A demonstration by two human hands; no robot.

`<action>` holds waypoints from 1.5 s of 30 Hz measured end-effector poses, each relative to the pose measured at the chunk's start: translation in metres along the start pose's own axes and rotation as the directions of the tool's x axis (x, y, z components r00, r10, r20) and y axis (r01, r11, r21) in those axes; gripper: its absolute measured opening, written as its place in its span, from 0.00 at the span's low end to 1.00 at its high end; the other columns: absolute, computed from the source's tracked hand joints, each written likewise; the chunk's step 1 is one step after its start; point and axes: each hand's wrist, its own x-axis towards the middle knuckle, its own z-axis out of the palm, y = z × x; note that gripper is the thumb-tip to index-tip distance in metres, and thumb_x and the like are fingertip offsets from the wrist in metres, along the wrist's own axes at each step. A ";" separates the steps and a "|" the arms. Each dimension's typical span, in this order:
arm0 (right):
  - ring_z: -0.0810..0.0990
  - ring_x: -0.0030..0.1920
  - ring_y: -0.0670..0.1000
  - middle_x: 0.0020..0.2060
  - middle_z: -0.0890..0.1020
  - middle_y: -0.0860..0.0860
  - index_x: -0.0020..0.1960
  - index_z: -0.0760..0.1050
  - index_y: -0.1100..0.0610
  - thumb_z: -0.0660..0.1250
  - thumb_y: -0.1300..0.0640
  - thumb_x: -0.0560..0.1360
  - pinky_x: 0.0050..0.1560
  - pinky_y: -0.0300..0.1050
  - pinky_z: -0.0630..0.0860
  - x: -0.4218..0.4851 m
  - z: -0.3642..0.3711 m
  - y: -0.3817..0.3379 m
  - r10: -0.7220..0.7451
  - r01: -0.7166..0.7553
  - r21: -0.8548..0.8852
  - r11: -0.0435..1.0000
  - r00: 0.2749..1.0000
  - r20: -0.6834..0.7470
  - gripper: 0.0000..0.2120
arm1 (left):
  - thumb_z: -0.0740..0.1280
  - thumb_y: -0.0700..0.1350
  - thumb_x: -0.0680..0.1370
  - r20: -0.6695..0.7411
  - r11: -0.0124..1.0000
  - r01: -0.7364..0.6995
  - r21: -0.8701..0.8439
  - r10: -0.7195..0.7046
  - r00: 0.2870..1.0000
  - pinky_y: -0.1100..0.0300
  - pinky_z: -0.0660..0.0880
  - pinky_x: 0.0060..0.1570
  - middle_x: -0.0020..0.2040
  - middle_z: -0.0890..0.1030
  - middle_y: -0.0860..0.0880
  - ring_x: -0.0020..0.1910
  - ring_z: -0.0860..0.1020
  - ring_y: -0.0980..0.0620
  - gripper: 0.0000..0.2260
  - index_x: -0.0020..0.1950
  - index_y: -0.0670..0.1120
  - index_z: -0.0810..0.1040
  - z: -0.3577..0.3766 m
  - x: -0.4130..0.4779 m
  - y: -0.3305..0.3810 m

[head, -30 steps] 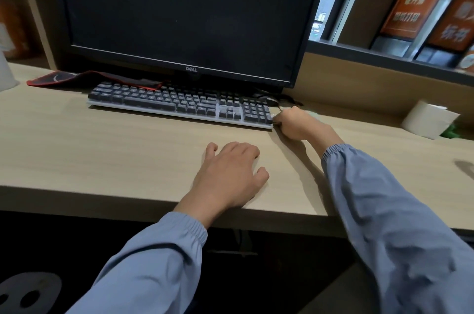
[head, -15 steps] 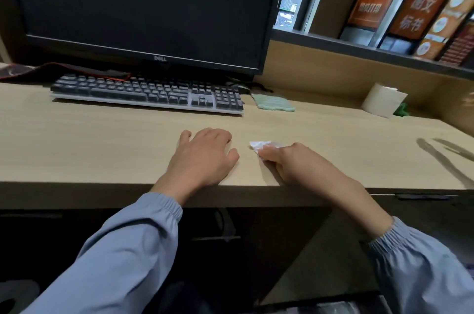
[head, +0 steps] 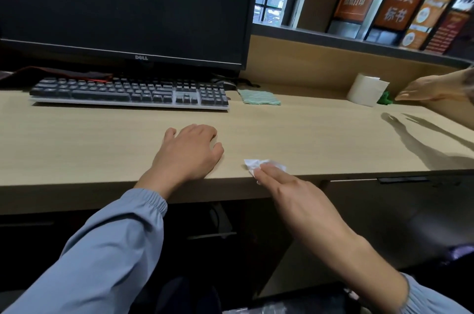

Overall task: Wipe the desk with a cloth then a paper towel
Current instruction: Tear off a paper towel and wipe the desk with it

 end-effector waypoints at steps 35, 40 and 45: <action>0.77 0.49 0.61 0.51 0.82 0.62 0.63 0.79 0.61 0.53 0.61 0.86 0.47 0.50 0.72 0.228 0.001 0.095 0.107 -0.107 -0.085 0.991 0.994 -0.004 0.17 | 0.51 0.56 0.84 -0.013 0.999 -0.026 -0.026 0.025 1.000 0.36 0.57 0.75 0.70 0.73 0.51 0.71 0.70 0.49 0.19 0.71 0.51 0.71 0.019 0.033 0.063; 0.79 0.56 0.63 0.57 0.82 0.63 0.69 0.79 0.55 0.53 0.57 0.86 0.55 0.53 0.76 0.255 0.003 0.108 0.079 -0.077 -0.118 0.990 0.997 0.012 0.19 | 0.52 0.58 0.84 -0.037 0.998 -0.041 -0.047 0.040 0.999 0.37 0.58 0.75 0.69 0.74 0.53 0.70 0.71 0.51 0.19 0.71 0.52 0.71 0.020 0.034 0.055; 0.81 0.53 0.63 0.55 0.84 0.61 0.63 0.81 0.56 0.54 0.60 0.85 0.54 0.51 0.76 0.246 0.002 0.130 0.063 -0.059 -0.132 0.989 0.998 0.027 0.18 | 0.52 0.58 0.85 -0.035 0.998 -0.045 -0.049 0.043 0.998 0.38 0.56 0.76 0.71 0.74 0.53 0.71 0.70 0.51 0.20 0.72 0.53 0.71 0.021 0.033 0.054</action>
